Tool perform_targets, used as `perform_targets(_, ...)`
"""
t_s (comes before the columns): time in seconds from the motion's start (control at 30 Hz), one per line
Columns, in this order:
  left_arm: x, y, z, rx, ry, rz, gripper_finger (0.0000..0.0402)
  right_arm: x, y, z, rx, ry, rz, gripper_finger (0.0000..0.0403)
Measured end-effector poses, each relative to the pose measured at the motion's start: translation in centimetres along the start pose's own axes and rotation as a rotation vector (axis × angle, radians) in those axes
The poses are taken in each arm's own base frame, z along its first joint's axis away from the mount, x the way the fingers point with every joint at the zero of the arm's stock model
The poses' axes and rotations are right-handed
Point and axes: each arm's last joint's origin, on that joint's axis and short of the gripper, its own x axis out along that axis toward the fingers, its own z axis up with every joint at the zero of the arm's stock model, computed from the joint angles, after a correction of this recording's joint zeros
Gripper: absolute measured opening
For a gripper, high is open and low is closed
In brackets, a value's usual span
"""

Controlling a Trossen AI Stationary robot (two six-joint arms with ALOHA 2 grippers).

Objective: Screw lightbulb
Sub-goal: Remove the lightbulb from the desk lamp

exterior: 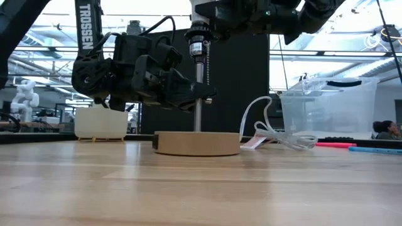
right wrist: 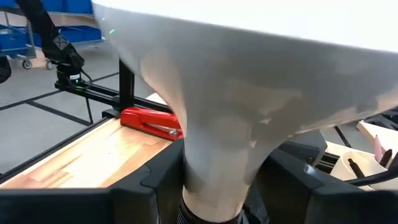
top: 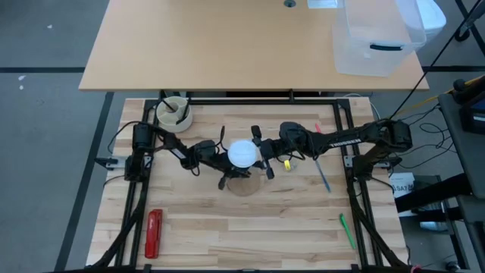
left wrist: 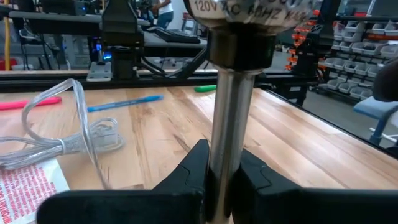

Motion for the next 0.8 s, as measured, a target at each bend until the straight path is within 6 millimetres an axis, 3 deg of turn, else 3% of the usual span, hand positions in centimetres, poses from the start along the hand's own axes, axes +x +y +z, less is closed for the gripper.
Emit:
perform_targets(0.37, 0.0, 0.0, 0.0, -0.003, -0.001, -0.006, 0.0032, 0.0, -0.1, -0.2, 0.036, 0.009, -0.031, 0.0235)
perform_targets(0.8, -0.1, 0.2, 0.1, 0.020, -0.010, 0.035, 0.0032, -2.6, 0.4, 2.6, 0.058, 0.018, -0.085, 0.0254)
